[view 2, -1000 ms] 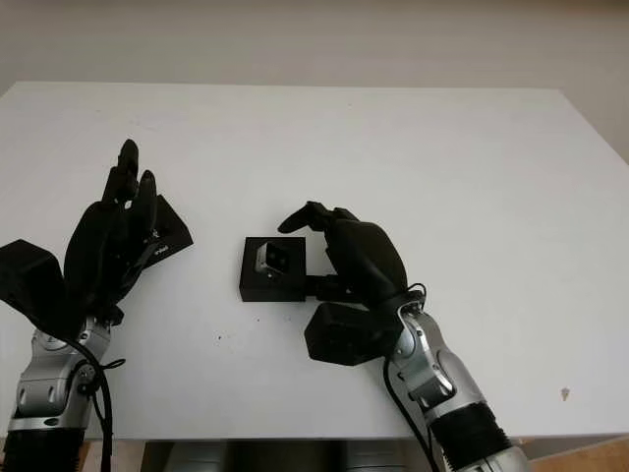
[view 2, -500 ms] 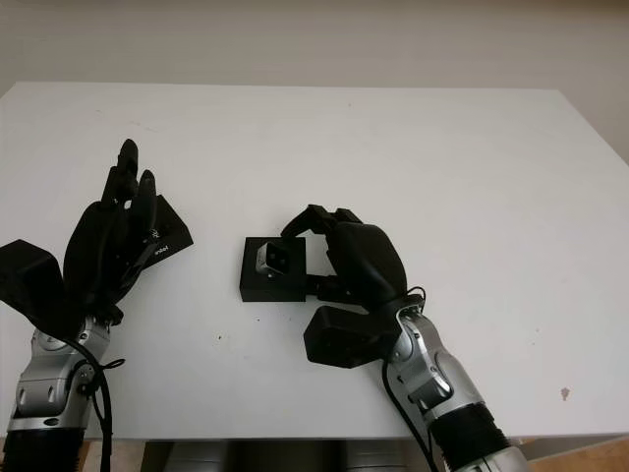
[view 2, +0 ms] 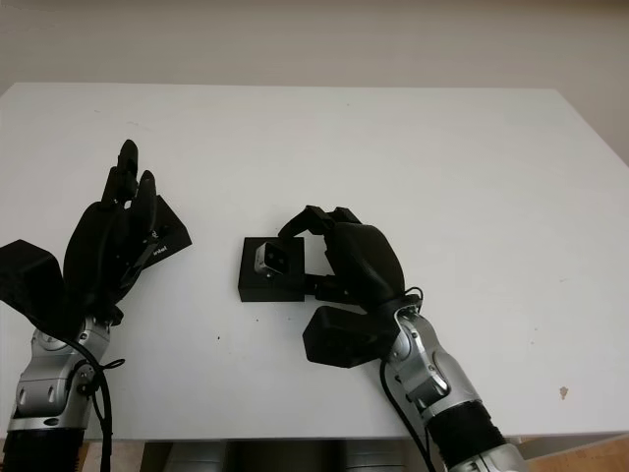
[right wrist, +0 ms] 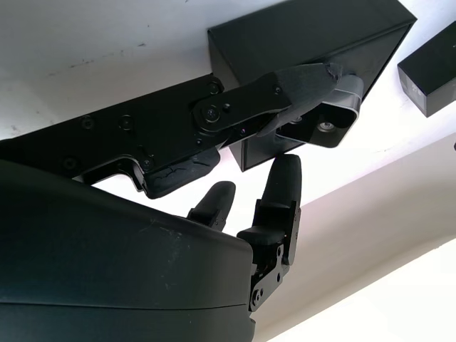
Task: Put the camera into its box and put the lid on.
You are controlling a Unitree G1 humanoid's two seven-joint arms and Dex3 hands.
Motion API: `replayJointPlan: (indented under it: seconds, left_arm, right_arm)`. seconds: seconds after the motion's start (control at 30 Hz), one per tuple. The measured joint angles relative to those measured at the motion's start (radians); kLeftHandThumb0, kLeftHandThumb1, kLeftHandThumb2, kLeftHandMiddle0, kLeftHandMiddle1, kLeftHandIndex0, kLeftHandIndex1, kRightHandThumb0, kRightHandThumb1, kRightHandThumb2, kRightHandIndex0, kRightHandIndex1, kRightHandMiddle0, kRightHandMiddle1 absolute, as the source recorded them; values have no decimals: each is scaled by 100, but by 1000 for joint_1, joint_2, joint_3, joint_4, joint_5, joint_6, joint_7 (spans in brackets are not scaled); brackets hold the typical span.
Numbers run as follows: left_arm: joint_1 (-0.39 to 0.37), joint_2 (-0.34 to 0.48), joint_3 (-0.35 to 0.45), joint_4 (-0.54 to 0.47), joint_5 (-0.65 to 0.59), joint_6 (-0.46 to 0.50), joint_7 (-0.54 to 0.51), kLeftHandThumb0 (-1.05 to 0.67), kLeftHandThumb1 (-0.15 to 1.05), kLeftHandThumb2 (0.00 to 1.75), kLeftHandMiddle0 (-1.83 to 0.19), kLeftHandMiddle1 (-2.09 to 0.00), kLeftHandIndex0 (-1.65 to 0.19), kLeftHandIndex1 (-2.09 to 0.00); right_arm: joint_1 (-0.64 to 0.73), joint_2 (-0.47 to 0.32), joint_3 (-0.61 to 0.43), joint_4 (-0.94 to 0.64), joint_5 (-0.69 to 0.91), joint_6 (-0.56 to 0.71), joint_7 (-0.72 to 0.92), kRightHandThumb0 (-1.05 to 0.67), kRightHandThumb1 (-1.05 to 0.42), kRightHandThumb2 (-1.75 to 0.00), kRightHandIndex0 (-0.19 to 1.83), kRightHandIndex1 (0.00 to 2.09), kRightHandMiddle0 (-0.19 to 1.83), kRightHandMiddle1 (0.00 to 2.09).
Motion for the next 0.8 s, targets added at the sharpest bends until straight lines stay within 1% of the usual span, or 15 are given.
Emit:
replayJointPlan:
  seconds: [0.5,0.8]
  left_arm:
    - [0,-1,5,0,-4,-2,-4,-76,105,53,19,0,19,0]
    - [1,-1,5,0,-3,-2,1,-77,105,53,19,0,19,0]
  right_arm:
    - [-7,21,2,44,4,-44,-35,-68,-88,-5,17,94,42,115]
    - [-17,26,9,60,4,-63,-49,-66,-89,-6,16,98,47,122]
